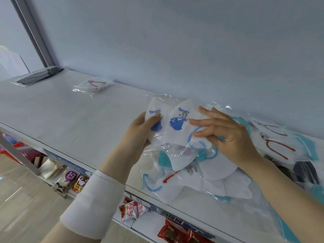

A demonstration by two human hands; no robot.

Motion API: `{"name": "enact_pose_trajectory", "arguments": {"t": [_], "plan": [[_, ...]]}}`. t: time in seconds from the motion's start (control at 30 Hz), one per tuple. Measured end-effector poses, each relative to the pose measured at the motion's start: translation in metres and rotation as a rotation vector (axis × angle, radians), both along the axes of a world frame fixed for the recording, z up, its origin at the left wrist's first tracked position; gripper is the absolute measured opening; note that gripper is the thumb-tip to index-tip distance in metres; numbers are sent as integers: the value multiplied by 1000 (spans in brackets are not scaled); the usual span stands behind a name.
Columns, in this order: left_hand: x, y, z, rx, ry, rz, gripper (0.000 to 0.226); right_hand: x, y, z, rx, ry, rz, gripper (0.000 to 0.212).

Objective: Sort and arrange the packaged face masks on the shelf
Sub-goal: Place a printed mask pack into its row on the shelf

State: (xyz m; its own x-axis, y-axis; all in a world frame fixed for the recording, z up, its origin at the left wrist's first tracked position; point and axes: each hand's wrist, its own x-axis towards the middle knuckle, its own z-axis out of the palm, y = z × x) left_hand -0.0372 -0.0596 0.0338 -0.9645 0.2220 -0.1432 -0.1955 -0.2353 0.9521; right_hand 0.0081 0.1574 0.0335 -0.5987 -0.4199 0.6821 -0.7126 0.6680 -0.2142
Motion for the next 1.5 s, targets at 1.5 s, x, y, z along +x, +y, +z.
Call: {"name": "enact_pose_trajectory", "arguments": {"t": [1.5], "plan": [[-49, 41, -7, -59, 124, 165, 7, -62, 31, -12, 263, -851, -932, 96]]}}
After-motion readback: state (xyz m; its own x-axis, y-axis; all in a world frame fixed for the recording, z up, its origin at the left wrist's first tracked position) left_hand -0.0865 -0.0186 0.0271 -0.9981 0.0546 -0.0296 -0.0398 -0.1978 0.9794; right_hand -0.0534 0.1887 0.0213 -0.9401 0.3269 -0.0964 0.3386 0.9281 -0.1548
